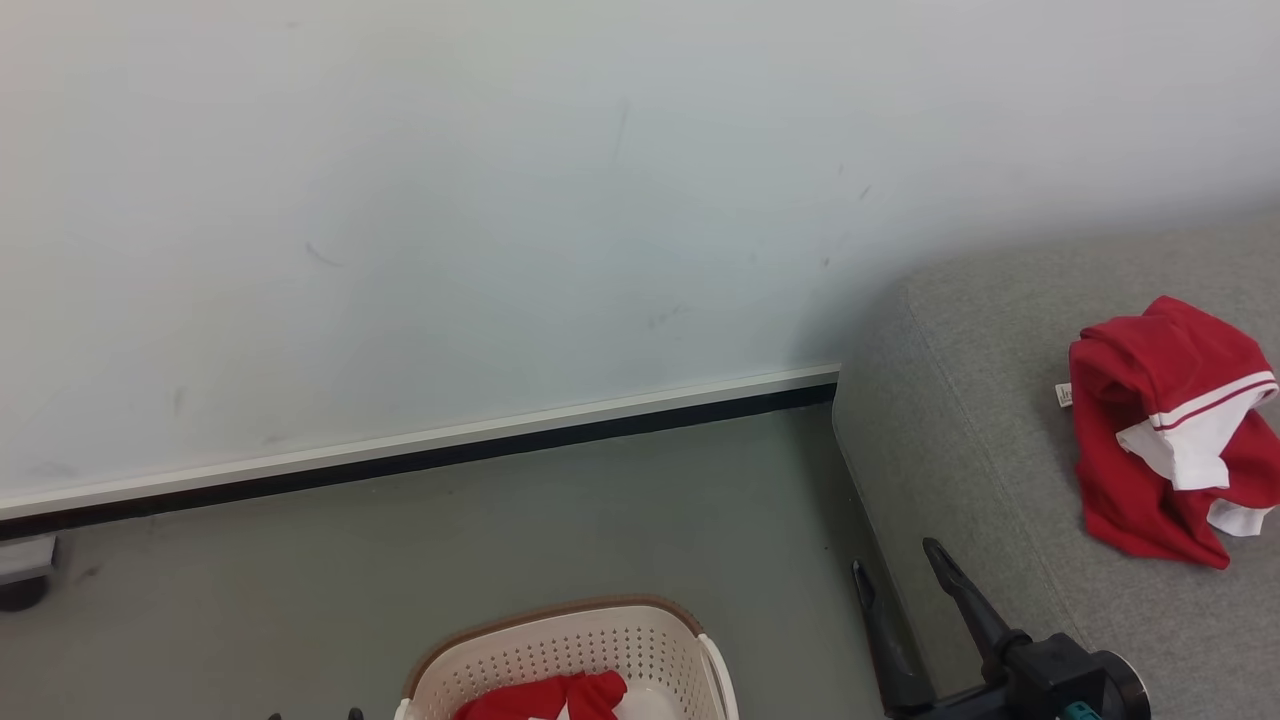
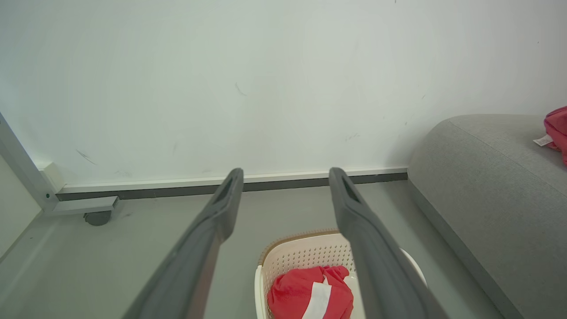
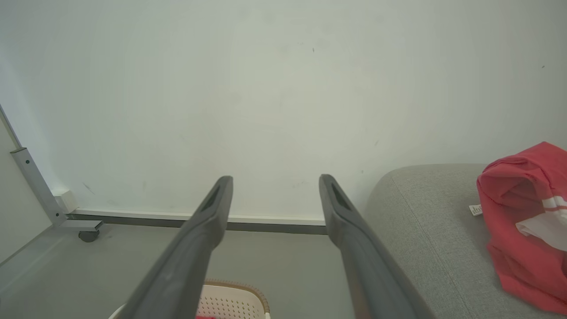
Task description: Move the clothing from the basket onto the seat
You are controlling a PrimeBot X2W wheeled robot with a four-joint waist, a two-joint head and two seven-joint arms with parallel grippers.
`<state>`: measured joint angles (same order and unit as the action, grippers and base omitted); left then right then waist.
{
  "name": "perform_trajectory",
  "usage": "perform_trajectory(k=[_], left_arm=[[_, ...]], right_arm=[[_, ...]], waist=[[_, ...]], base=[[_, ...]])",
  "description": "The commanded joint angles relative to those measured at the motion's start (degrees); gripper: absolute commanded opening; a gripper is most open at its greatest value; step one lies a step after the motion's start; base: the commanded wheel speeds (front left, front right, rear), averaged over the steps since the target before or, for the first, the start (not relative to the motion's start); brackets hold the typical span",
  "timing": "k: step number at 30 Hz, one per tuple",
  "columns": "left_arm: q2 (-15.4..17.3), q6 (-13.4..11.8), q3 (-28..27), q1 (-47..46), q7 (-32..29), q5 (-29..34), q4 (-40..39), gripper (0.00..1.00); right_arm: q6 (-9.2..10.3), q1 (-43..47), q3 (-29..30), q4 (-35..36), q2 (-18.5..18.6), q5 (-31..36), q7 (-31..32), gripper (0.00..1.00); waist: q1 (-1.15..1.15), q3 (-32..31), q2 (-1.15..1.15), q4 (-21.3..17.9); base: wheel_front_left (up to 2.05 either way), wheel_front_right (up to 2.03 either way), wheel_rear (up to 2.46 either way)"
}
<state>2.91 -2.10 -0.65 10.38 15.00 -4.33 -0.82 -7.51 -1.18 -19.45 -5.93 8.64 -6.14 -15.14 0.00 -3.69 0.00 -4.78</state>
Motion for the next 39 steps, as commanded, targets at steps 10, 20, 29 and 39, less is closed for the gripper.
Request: perform_trajectory(k=[10,20,29,39], left_arm=[[0.0,-0.2,0.7,0.3,0.2,0.6,-0.1,1.00],[0.0,2.0,1.9,-1.6,0.2,0.1,2.2,1.00],[0.7,5.1,4.1,-9.3,0.2,2.4,6.3,1.00],[4.5,8.1,9.8,-23.5,0.2,5.8,15.9,1.00]], right_arm=[[0.04,-0.1,0.0,0.0,0.1,-0.4,-0.1,1.00],[0.04,-3.0,-0.8,0.9,0.5,-0.3,-0.1,1.00],[0.04,-9.3,-0.3,3.7,1.6,0.2,-0.1,1.00],[0.04,-17.1,0.5,7.7,0.7,1.6,-0.1,1.00]], waist=[[0.00,0.2,0.00,-0.3],[0.00,3.8,0.00,-1.8],[0.00,13.4,0.00,-3.4],[0.00,26.0,0.00,-4.1]], base=[[0.00,0.00,0.00],[0.00,0.00,0.00],[0.00,0.00,0.00],[0.00,0.00,0.00]])
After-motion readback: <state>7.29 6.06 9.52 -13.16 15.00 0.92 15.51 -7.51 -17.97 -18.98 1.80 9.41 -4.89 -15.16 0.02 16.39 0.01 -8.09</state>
